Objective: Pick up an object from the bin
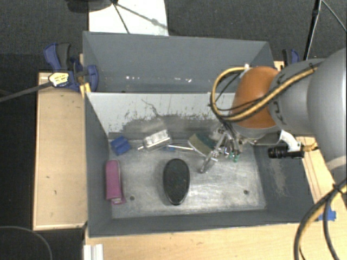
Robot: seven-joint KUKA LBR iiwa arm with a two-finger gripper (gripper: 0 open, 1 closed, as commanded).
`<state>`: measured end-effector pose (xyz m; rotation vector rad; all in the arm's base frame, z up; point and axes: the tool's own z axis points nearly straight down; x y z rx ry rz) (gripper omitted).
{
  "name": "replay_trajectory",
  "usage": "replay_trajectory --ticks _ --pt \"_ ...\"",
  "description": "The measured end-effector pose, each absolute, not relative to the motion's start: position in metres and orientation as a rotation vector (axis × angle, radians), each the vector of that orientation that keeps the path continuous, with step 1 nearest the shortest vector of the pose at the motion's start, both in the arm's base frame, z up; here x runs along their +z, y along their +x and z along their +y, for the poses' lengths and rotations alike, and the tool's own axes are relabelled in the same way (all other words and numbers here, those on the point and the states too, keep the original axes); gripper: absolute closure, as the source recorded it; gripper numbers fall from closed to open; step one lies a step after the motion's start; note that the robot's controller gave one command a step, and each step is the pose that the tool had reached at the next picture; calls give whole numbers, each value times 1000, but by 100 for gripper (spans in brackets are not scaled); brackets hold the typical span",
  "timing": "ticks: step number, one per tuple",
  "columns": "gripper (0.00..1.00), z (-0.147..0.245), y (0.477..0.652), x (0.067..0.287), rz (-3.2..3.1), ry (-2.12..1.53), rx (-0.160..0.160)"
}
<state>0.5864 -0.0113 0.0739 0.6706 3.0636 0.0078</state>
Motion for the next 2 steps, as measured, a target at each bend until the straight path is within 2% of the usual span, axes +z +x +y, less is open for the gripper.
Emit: replay_trajectory --ticks 1,2 --pt "0 -18 590 85 3056 709 2" --pt "100 -17 590 85 3058 702 2"
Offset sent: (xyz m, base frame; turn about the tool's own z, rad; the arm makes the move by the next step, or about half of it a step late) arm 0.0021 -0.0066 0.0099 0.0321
